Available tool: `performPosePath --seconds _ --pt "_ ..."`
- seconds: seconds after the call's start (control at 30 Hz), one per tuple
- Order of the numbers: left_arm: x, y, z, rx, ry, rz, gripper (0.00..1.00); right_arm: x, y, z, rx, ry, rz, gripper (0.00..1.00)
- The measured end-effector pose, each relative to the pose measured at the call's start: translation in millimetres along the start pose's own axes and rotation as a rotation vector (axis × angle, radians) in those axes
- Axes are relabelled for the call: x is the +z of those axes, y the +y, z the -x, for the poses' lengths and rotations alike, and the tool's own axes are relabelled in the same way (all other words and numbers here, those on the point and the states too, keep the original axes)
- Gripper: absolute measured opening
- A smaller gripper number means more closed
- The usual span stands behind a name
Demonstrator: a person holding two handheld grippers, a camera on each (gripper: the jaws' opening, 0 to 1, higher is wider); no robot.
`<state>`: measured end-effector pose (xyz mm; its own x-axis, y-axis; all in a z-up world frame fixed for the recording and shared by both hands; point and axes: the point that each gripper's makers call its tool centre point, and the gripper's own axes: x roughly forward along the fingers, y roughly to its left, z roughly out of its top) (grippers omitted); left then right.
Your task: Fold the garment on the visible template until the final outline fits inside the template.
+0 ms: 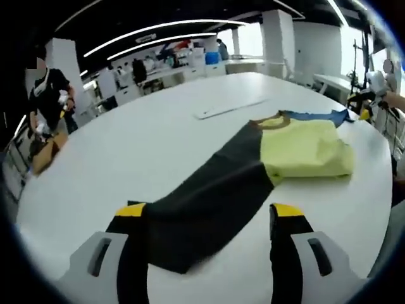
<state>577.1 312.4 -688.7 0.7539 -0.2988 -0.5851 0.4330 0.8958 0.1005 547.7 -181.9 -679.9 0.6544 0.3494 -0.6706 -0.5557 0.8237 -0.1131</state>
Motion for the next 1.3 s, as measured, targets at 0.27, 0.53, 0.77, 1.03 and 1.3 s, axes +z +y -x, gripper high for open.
performPosePath --seconds 0.27,0.53,0.77,1.03,1.3 --pt "14.4 -31.3 10 -0.095 -0.095 0.034 0.94 16.2 41 -1 0.119 -0.052 0.033 0.95" --pt "21.7 -55.4 24 -0.141 -0.149 0.045 0.99 30.6 86 -3 0.232 -0.077 0.070 0.92" --pt "22.3 -72.7 39 -0.169 -0.161 0.023 0.99 43.8 113 -5 0.303 -0.112 0.109 0.89" --pt "20.8 -92.7 53 -0.204 -0.178 0.023 0.99 53.9 157 -9 0.393 -0.147 0.178 0.81" --pt "21.6 -109.3 67 -0.233 -0.190 0.029 0.97 56.5 192 -16 0.453 -0.151 0.254 0.66"
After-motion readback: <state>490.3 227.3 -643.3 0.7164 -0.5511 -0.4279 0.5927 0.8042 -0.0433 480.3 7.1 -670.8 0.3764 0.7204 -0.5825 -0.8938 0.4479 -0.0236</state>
